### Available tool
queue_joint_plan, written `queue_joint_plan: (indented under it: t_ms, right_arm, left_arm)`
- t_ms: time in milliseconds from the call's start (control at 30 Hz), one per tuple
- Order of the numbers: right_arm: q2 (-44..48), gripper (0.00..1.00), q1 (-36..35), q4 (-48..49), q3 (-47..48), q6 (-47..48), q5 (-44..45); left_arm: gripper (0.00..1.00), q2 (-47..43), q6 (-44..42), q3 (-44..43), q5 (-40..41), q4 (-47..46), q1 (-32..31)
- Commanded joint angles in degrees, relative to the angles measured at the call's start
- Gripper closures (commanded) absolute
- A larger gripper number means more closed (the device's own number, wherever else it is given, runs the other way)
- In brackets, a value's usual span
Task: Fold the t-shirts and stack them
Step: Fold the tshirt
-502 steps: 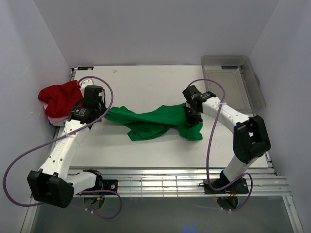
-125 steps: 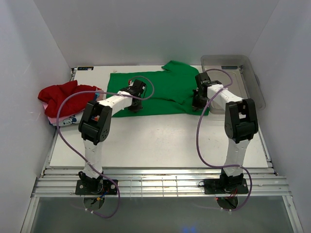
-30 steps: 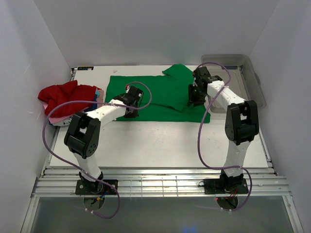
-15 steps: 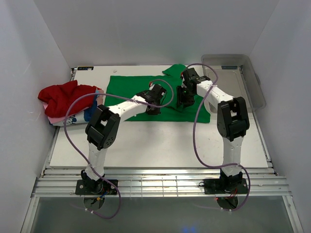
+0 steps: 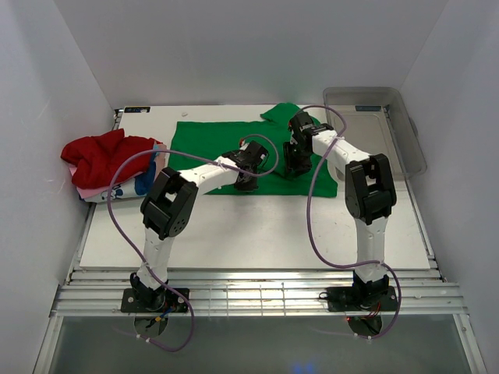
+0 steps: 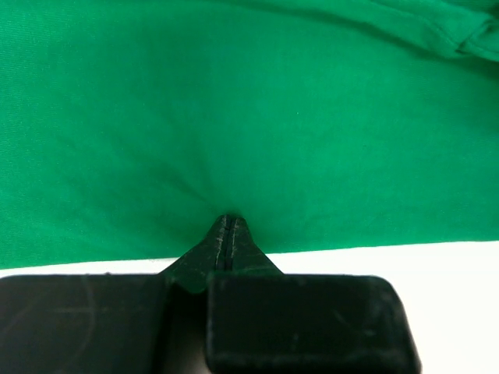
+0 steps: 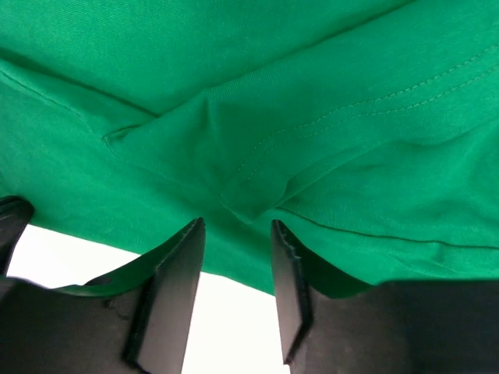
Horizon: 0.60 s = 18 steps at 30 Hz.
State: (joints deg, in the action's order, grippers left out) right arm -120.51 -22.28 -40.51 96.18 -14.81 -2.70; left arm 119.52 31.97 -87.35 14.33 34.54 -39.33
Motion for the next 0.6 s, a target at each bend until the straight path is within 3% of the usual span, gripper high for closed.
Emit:
queue_joint_plan:
  t_ms: [0,267,433,567]
  right_arm:
    - [-1.31,0.55,-0.39,-0.71,0.23,-0.40,0.50]
    - [-3.15,0.69,-0.48,-0.62,0.85,-0.57,-0.20]
    - [-2.98,0.89,-0.48,-0.71,1.46,-0.48,-0.03]
    - [-2.01,0.92,-0.48,-1.50,4.88,-0.48,0.50]
  left_arm:
    - [1.00,-1.84,0.82,1.22,-0.70,-0.18,-0.39]
    - [1.00,-2.01,0.91,2.45,-0.79,-0.62,-0.40]
    - [1.00,-2.28,0.99,3.41,-0.97,-0.88,-0.31]
    - [1.00,-2.89,1.34,4.91,-1.40,-1.23,-0.40]
